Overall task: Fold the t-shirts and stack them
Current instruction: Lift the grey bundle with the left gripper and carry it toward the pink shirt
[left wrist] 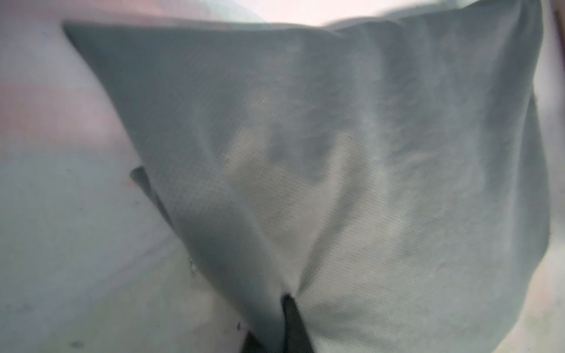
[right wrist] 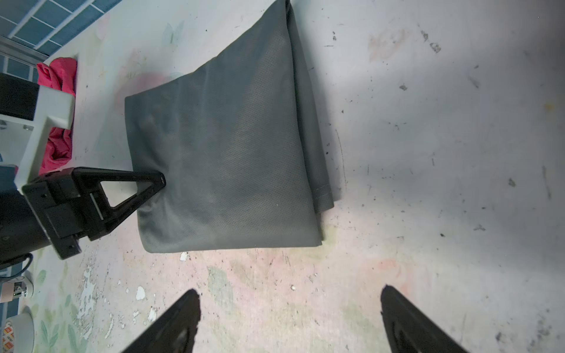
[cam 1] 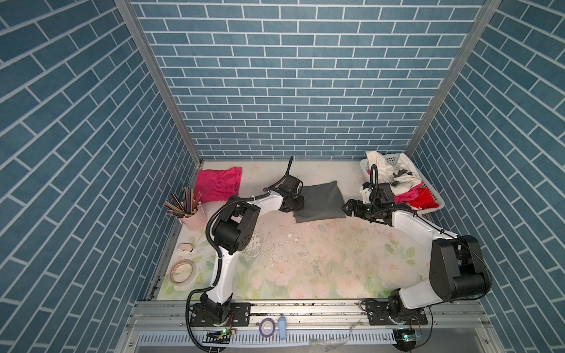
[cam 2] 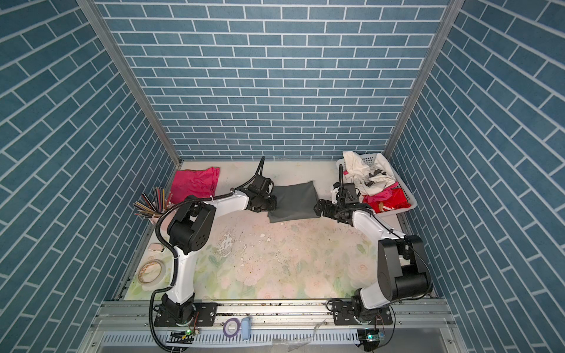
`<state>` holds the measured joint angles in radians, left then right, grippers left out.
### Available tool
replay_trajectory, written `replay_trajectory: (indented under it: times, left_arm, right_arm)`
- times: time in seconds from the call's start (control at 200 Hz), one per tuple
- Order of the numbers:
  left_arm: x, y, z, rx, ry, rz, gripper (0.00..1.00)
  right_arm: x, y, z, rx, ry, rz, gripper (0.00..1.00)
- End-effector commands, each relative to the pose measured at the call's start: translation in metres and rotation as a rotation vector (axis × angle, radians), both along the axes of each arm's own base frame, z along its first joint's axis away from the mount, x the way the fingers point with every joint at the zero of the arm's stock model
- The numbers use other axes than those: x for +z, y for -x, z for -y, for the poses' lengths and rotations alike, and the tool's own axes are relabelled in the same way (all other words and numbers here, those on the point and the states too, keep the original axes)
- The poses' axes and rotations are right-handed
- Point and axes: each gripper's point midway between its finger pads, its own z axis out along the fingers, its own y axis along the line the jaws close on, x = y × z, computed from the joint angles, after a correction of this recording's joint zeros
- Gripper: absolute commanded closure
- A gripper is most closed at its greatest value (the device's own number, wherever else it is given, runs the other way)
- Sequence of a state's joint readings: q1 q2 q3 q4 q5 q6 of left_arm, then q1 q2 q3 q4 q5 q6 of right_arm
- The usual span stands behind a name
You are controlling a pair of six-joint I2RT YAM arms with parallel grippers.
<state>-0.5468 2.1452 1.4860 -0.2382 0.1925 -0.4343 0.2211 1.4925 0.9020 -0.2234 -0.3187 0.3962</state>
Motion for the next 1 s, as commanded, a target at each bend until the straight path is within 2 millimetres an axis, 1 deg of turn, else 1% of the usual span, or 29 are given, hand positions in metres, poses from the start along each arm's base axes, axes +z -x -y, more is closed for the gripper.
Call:
replay_trajectory:
  times: [0.0, 0.085, 0.125, 0.235, 0.38, 0.48, 0.545, 0.675, 0.765, 0.86, 0.995]
  left_arm:
    - [-0.007, 0.001, 0.000, -0.046, -0.094, 0.023, 1.00]
    - [0.000, -0.003, -0.001, -0.069, -0.145, 0.067, 1.00]
    - [0.004, -0.007, -0.004, -0.074, -0.182, 0.095, 1.00]
    - [0.023, -0.014, -0.010, -0.103, -0.283, 0.185, 1.00]
    - [0.052, -0.023, -0.029, -0.140, -0.459, 0.306, 1.00]
    - [0.071, -0.026, -0.042, -0.191, -0.569, 0.371, 1.00]
    - [0.082, -0.028, -0.053, -0.213, -0.657, 0.410, 1.00]
    - [0.104, -0.032, -0.071, -0.257, -0.804, 0.475, 1.00]
    - [0.112, -0.033, -0.081, -0.293, -0.850, 0.502, 1.00]
    - [0.115, -0.034, -0.091, -0.332, -0.869, 0.506, 1.00]
    - [0.123, -0.041, -0.119, -0.339, -0.890, 0.506, 1.00]
  right_arm:
    - [0.006, 0.003, 0.003, -0.014, -0.016, 0.011, 0.07]
    - [0.006, 0.004, 0.003, -0.015, -0.019, 0.011, 0.07]
    - [0.007, 0.004, 0.003, -0.015, -0.023, 0.013, 0.07]
    - [0.011, 0.004, 0.001, -0.008, -0.038, 0.031, 0.06]
    - [0.017, 0.004, -0.002, -0.003, -0.057, 0.055, 0.05]
    - [0.019, 0.004, -0.007, 0.008, -0.076, 0.062, 0.05]
    - [0.022, 0.005, -0.014, 0.030, -0.080, 0.073, 0.05]
    - [0.029, 0.007, -0.035, 0.088, -0.041, 0.127, 0.03]
    - [0.038, 0.008, -0.050, 0.115, -0.064, 0.167, 0.03]
    - [0.043, 0.007, -0.062, 0.130, -0.087, 0.188, 0.03]
    - [0.045, 0.007, -0.081, 0.164, -0.102, 0.190, 0.03]
